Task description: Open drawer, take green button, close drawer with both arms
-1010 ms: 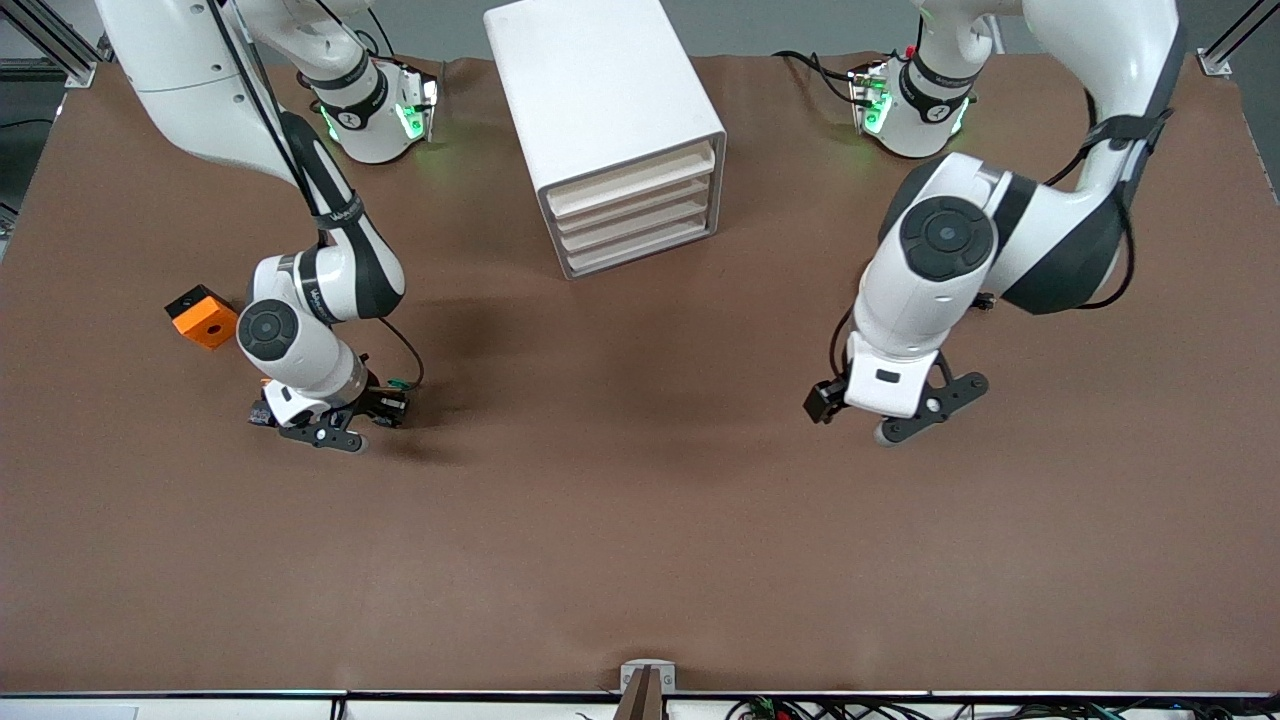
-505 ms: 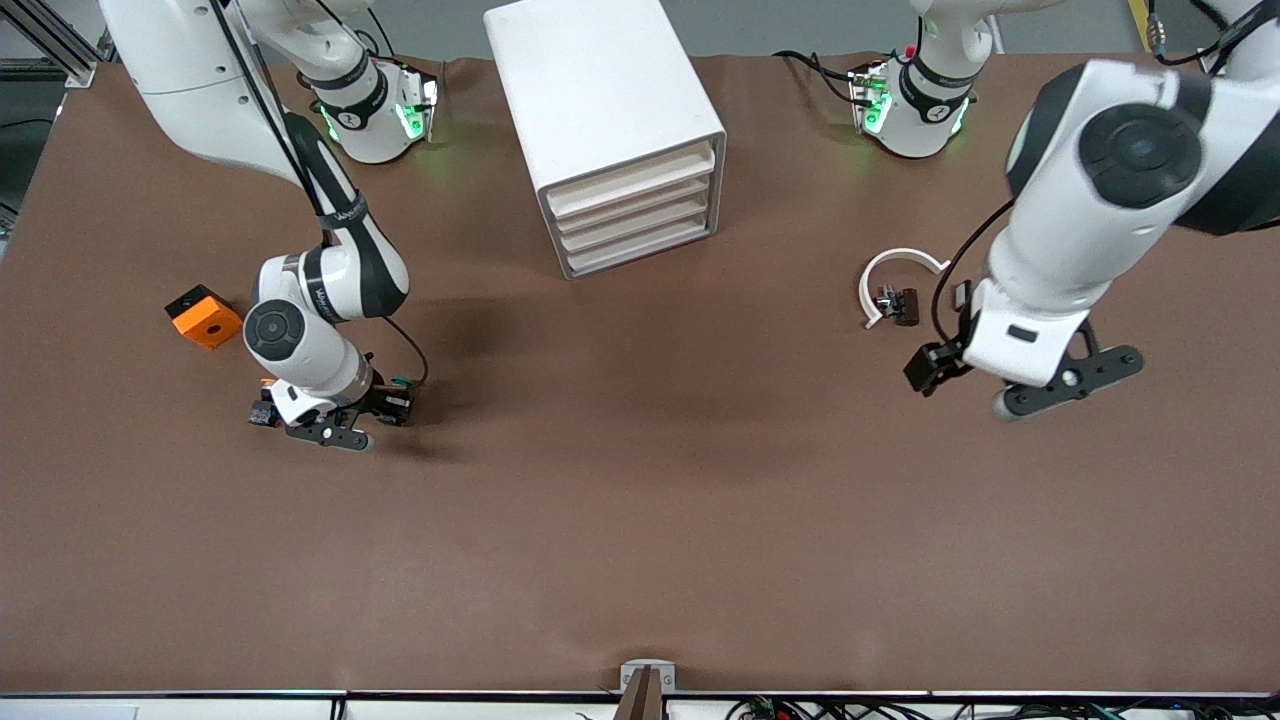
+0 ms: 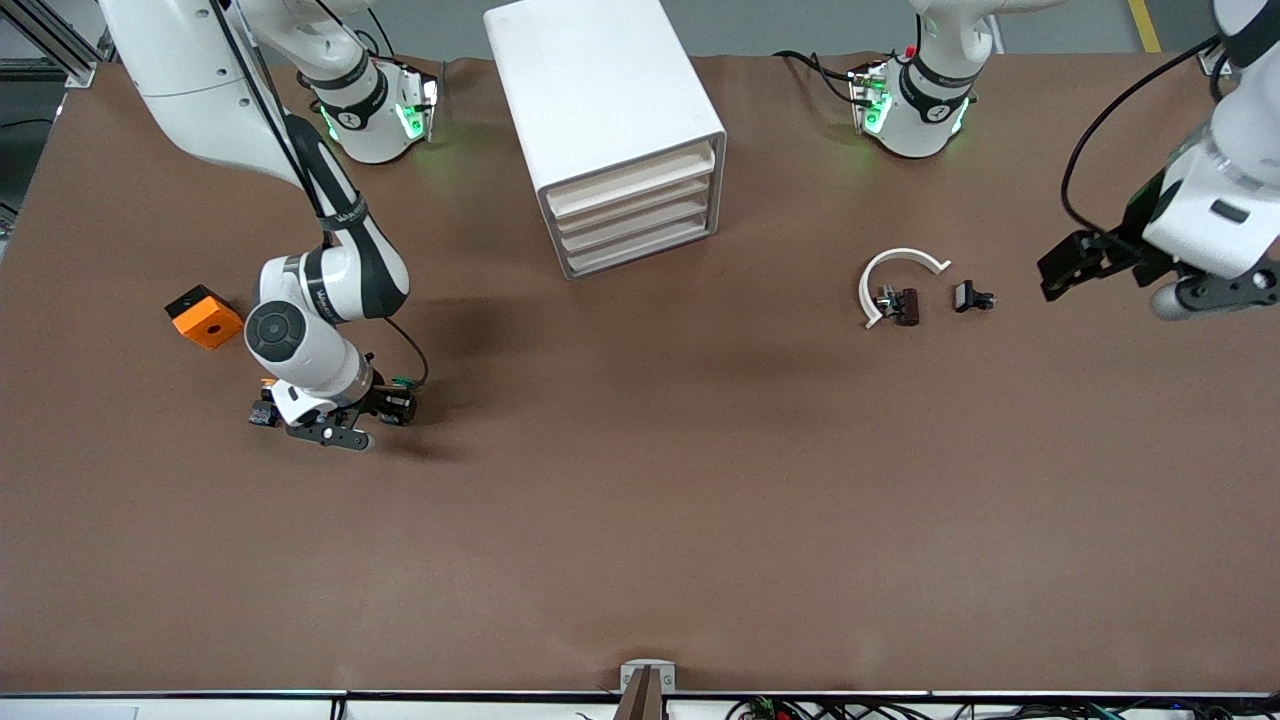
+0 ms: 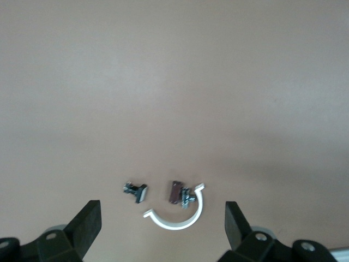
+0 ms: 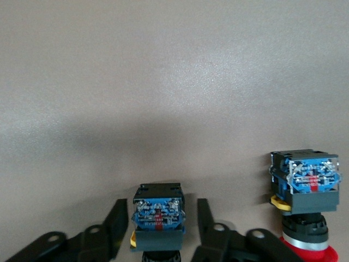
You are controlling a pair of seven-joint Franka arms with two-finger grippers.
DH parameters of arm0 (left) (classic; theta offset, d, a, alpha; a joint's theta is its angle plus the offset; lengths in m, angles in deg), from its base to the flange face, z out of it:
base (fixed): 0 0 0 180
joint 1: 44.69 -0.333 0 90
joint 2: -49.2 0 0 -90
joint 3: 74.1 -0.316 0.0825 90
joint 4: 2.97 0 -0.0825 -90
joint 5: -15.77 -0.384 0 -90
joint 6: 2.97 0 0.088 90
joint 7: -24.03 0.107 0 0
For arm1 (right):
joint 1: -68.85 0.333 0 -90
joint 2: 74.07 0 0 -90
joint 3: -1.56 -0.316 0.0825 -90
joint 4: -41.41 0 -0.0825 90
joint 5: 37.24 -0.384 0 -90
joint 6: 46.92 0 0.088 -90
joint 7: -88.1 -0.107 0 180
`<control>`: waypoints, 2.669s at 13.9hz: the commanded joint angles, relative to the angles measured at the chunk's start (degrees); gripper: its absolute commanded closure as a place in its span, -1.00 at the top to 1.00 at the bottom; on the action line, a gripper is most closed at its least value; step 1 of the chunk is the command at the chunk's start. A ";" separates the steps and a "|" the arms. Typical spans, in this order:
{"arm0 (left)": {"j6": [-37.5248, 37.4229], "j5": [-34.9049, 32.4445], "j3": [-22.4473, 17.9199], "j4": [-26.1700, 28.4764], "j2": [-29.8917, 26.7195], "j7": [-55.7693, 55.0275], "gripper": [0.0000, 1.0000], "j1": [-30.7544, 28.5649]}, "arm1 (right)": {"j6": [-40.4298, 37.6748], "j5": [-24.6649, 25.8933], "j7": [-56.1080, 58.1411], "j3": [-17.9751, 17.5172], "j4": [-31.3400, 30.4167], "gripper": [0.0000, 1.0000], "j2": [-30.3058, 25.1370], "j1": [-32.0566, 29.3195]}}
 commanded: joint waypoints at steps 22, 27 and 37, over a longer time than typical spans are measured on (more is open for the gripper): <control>-1.71 3.77 -8.06 8.57 -10.08 6.07 1.00 3.01 | -58.97 0.06 21.84 -0.34 35.35 1.00 -9.54 -13.33; -1.62 3.77 -7.98 8.48 -9.99 6.16 1.00 2.91 | -67.35 0.50 21.67 -0.17 40.02 1.00 -13.23 -13.51; -1.62 2.98 -7.98 7.17 -8.94 6.87 1.00 2.91 | -70.95 0.15 15.61 -0.69 43.80 1.00 -14.91 -13.25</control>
